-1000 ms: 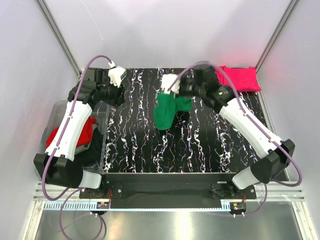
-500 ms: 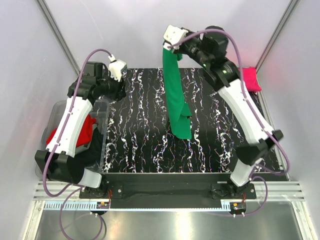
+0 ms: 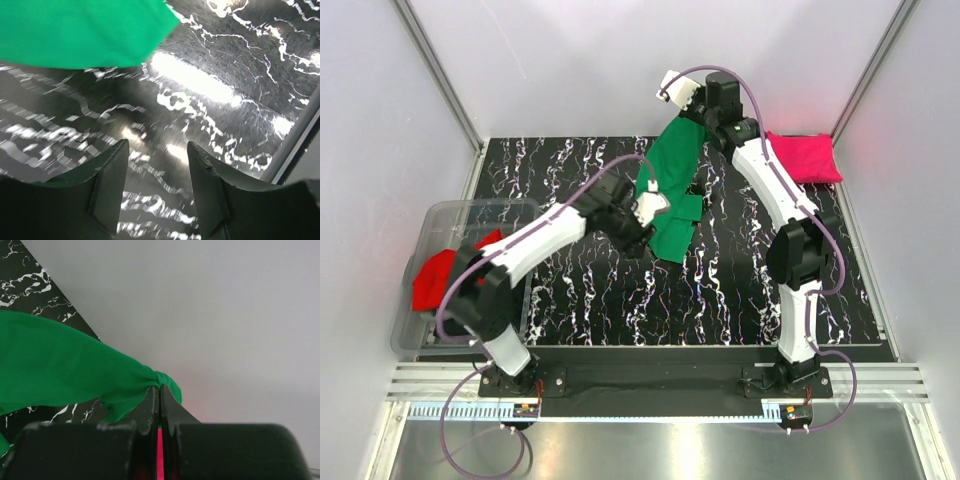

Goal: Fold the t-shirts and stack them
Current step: Flatten the tshirt out

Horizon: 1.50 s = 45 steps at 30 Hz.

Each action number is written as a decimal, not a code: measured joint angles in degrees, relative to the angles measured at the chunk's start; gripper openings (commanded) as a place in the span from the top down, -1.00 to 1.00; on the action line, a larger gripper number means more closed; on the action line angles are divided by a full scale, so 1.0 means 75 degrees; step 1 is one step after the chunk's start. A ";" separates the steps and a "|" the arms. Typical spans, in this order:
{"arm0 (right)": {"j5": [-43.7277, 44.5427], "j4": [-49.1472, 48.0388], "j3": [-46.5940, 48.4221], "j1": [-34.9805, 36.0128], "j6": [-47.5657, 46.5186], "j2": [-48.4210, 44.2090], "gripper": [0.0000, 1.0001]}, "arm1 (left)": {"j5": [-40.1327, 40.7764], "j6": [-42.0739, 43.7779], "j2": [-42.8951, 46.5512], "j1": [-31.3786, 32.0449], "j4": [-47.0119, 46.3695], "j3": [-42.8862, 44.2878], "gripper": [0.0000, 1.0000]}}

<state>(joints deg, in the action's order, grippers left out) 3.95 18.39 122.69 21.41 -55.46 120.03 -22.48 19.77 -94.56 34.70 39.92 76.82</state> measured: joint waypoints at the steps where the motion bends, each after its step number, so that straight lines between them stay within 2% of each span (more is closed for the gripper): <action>1: 0.0023 -0.0012 0.0000 -0.0006 0.0000 0.0000 1.00 | -0.0006 -0.0047 -0.0242 0.0076 -0.0073 0.0032 -0.09; 6: 0.0198 -0.0105 -0.0006 -0.0006 0.0006 0.0000 1.00 | -0.0102 -0.0391 -0.1632 0.0420 -0.0446 0.0731 -0.10; 17: 0.0522 -0.0219 -0.0766 -0.0055 0.0248 -0.0009 1.00 | 0.0070 -0.0968 -0.4616 0.0950 -0.1137 0.3923 -0.15; 21: 0.0551 -0.0219 -0.1122 -0.0079 0.0312 -0.0029 1.00 | 0.0516 -0.1020 -0.5298 0.1005 -0.1157 0.4800 -0.07; 37: 0.0592 -0.0248 -0.1667 -0.0093 0.0449 -0.0455 1.00 | 0.1521 -0.0968 -0.5922 0.1058 -0.1346 0.5359 0.07; 40: 0.0609 -0.0254 -0.1757 -0.0093 0.0455 -0.0484 1.00 | 0.1606 -0.0918 -0.5933 0.1102 -0.1373 0.5412 0.31; 41: 0.0612 -0.0254 -0.1775 -0.0093 0.0455 -0.0493 1.00 | 0.1623 -0.0903 -0.5936 0.1116 -0.1390 0.5412 0.48; 44: 0.0615 -0.0262 -0.1807 -0.0093 0.0466 -0.0501 1.00 | 0.1682 -0.0836 -0.5960 0.1148 -0.1402 0.5412 0.44; 45: 0.0615 -0.0262 -0.1816 -0.0093 0.0478 -0.0501 1.00 | 0.1714 -0.0833 -0.5968 0.1154 -0.1399 0.5412 0.21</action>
<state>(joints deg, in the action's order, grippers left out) 8.56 16.43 109.08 20.71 -51.88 116.27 -9.63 13.52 -139.33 43.35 29.43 117.40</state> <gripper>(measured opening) 0.012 0.268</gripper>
